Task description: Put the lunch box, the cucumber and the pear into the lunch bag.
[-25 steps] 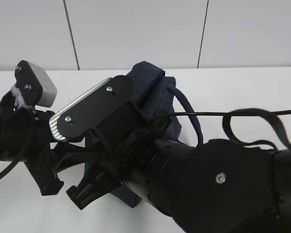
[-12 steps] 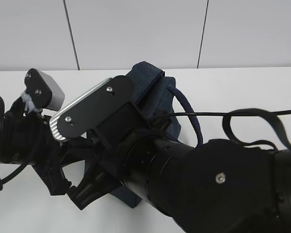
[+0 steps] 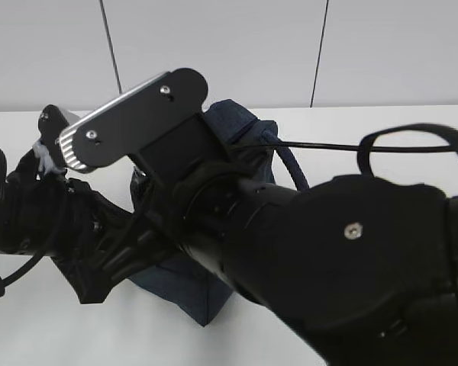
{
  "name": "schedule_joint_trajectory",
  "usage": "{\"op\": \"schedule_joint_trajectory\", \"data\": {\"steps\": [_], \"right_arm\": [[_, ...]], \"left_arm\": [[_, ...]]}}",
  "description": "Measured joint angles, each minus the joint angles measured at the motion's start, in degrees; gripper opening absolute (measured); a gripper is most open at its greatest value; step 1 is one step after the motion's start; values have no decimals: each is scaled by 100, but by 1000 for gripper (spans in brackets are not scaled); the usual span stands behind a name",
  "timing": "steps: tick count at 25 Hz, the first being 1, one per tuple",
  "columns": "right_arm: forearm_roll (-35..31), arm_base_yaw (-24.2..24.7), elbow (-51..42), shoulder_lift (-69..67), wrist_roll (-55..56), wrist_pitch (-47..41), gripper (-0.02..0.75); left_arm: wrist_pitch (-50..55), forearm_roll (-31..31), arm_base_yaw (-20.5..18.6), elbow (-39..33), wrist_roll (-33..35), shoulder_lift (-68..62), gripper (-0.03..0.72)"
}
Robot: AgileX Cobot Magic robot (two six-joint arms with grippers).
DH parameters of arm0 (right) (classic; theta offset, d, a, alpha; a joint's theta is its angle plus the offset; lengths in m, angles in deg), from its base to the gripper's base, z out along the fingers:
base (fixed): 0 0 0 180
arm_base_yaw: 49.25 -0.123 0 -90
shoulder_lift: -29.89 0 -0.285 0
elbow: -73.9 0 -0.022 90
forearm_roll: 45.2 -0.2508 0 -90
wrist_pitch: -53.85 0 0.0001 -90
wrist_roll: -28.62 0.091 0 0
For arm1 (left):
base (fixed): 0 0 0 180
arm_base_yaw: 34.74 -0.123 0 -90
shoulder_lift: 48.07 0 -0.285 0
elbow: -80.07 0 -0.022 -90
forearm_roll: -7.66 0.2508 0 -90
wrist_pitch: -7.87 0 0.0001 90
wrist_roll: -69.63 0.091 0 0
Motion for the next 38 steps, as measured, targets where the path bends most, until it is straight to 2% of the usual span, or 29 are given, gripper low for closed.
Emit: {"op": "schedule_joint_trajectory", "data": {"steps": [5,13,22,28,33,38], "right_arm": [[-63,108,59,0,-134,230,0],[-237,723,197,3,-167,-83,0],[-336,1757,419,13,-178,-925,0],[-336,2624,529,-30,-178,-1674,0],[-363,3388,1005,-470,-178,-2460,0],[-657,4065,1602,-1207,-178,-3018,0]], "left_arm": [[5,-1,0,0,0,0,4],[48,21,0,0,0,0,3],[71,40,0,0,0,0,3],[89,46,0,0,0,0,3],[88,57,0,0,0,0,3],[41,57,0,0,0,0,3]]}}
